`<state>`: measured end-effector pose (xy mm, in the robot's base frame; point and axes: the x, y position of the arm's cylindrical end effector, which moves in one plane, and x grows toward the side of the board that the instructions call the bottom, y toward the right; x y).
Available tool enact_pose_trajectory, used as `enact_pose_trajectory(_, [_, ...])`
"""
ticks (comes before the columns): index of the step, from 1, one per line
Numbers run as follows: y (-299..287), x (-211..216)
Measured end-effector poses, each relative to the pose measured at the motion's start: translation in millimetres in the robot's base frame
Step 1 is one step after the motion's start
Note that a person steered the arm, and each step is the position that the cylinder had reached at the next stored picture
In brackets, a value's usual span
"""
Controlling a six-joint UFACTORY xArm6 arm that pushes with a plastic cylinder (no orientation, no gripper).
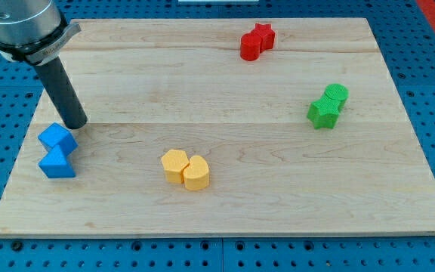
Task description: Move arm to the right of blue triangle
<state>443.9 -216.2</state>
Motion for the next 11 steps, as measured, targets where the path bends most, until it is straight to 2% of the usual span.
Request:
enact_pose_trajectory(1, [30.0, -4.6])
enact_pose_trajectory(2, [34.7, 29.3])
enact_pose_trajectory(3, [55.6, 42.9])
enact_pose_trajectory(4, [92.5, 36.3])
enact_pose_trajectory(5, [100.2, 46.2])
enact_pose_trajectory(7, [47.9, 116.4])
enact_pose_trajectory(8, [31.7, 117.3])
enact_pose_trajectory(9, [65.4, 107.3])
enact_pose_trajectory(10, [69.4, 91.6])
enact_pose_trajectory(11, [111.4, 85.9])
